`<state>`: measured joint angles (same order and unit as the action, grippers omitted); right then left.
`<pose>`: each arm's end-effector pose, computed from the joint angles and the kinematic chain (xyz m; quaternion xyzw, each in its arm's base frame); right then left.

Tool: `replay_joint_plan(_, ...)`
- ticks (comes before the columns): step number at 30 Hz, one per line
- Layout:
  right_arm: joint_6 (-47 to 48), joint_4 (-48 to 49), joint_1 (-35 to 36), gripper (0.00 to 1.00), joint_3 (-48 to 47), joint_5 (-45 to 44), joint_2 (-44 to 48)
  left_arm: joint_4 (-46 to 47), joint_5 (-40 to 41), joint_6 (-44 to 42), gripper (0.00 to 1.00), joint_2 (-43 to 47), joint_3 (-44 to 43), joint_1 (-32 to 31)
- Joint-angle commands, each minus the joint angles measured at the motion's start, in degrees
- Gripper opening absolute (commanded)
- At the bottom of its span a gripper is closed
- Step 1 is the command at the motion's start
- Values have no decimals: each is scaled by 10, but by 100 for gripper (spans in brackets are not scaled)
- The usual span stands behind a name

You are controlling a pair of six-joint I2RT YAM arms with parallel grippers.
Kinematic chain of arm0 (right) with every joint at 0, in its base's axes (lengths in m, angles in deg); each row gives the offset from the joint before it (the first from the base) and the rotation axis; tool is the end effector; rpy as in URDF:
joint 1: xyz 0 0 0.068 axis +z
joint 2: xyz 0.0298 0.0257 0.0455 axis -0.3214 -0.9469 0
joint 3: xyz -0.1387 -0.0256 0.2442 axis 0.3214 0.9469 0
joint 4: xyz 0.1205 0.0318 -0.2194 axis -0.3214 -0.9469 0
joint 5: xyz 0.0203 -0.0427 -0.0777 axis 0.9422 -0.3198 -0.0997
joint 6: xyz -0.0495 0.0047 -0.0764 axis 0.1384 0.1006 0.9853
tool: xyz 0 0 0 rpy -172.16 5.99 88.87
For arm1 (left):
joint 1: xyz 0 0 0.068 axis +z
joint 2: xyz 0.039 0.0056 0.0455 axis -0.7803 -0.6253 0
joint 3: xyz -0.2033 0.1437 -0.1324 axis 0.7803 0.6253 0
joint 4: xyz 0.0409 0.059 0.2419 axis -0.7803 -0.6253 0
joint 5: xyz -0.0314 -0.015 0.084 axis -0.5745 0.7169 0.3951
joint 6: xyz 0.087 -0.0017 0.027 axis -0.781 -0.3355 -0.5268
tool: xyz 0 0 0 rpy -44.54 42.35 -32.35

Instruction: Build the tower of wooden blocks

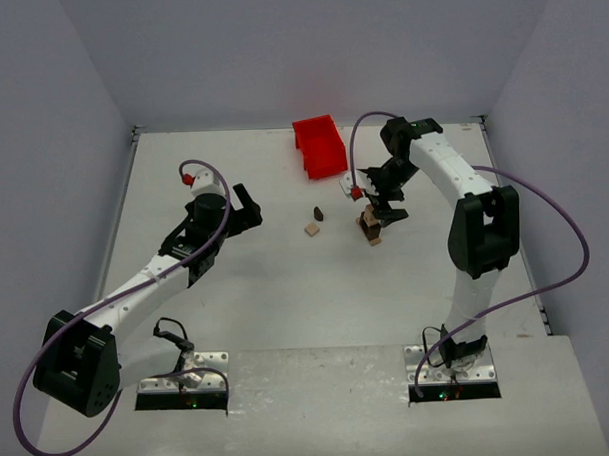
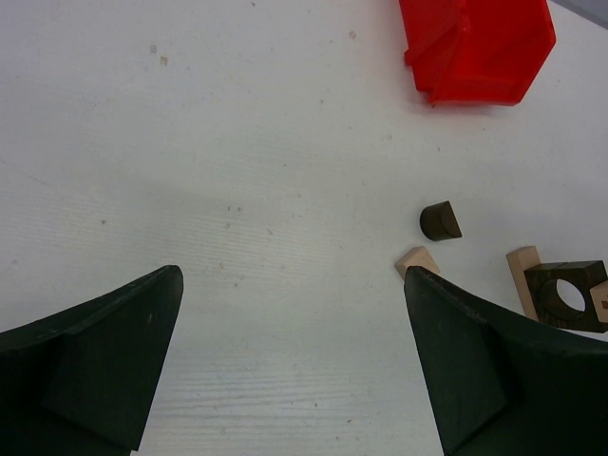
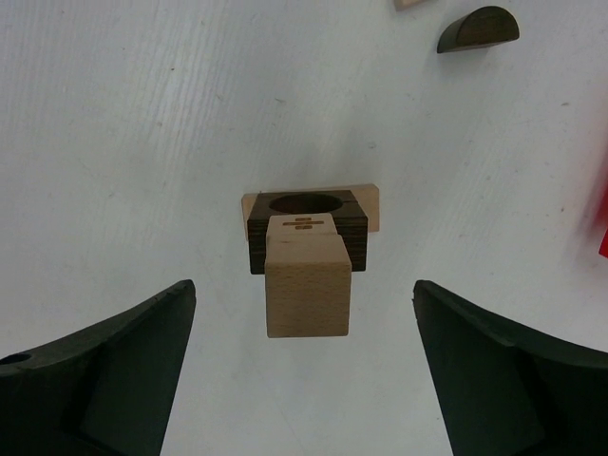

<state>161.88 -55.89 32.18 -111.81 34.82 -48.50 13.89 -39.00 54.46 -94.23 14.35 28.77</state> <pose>0.3497 0.1213 0.2149 -0.7587 0.6087 0.1747 0.1529 0.2637 -0.0849 0.2327 -0.1250 0.8425 -0.1175 0.5107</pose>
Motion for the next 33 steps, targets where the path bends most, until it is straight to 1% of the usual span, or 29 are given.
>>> replay_joint_plan(1, -7, -2, 5, 99, -20, 3, 16, 21, -2, -9, 100, 5, -21, 0)
replay_joint_plan(9, -23, 7, 9, 99, -15, 8, 70, 11, -1, -5, 100, 29, -15, 0)
replay_joint_plan(14, -68, 32, 26, 99, -2, 28, 129, 4, 11, 7, 100, 49, -7, 0)
replay_joint_plan(17, -127, 93, 52, 99, 23, 27, 162, 3, 17, 12, 100, 60, -4, 0)
replay_joint_plan(21, -242, 219, 110, 99, 75, -4, 221, -19, 32, 25, 100, 67, -8, 0)
replay_joint_plan(22, -299, 282, 135, 99, 95, -26, 229, -23, 38, 32, 100, 67, -9, 0)
replay_joint_plan(23, -330, 314, 136, 99, 103, -34, 237, -25, 44, 35, 100, 67, -10, 0)
replay_joint_plan(25, -437, 398, 158, 99, 113, -31, 247, -41, 62, 47, 100, 66, -17, 0)
replay_joint_plan(27, -540, 452, 158, 99, 109, -44, 243, -46, 70, 51, 100, 66, -19, 0)
replay_joint_plan(30, -702, 497, 158, 99, 88, -57, 225, -54, 75, 54, 100, 75, -17, 0)
replay_joint_plan(31, -748, 495, 159, 99, 75, -47, 217, -56, 78, 54, 100, 79, -14, 0)
replay_joint_plan(32, -787, 493, 161, 99, 64, -37, 208, -58, 82, 55, 100, 83, -11, 0)
replay_joint_plan(33, -805, 494, 167, 99, 60, -31, 198, -59, 90, 56, 100, 88, -7, 0)
